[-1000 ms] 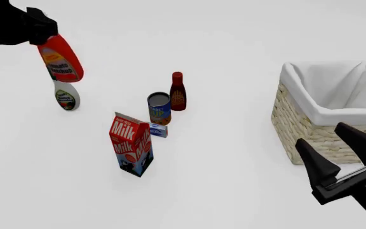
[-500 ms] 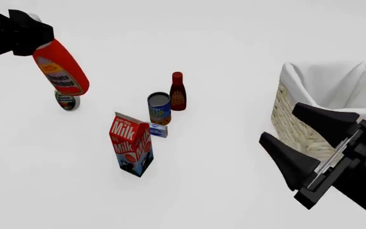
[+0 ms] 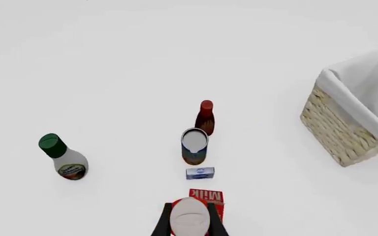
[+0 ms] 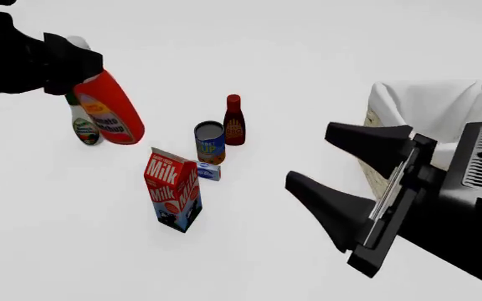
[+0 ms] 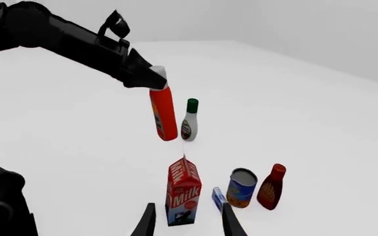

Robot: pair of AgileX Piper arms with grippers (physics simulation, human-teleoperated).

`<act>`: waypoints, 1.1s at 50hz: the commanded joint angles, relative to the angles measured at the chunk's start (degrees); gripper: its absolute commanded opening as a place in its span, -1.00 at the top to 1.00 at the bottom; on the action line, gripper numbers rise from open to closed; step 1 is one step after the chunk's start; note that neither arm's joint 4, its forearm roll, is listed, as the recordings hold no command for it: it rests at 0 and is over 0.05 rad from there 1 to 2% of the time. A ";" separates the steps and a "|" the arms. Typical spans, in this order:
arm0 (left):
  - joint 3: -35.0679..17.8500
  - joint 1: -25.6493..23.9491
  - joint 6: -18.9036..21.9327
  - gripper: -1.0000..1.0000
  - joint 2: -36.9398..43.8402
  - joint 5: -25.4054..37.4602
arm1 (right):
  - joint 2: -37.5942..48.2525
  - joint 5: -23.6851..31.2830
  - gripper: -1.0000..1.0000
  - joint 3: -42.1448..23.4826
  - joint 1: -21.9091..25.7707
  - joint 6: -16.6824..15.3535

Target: Pick the ketchup and place it in the basket.

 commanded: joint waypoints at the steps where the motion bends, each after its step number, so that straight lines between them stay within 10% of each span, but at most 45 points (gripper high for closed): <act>1: 0.00 -3.59 2.22 1.00 0.06 0.15 | 5.07 0.97 -1.00 -4.43 2.85 0.38; 40: 2.02 -11.80 5.05 1.00 0.14 0.71 | 22.16 2.02 -1.00 -17.04 4.64 -0.57; 55: 4.44 -14.12 6.81 1.00 -0.52 -0.48 | 24.86 3.07 -1.00 -20.22 5.91 4.06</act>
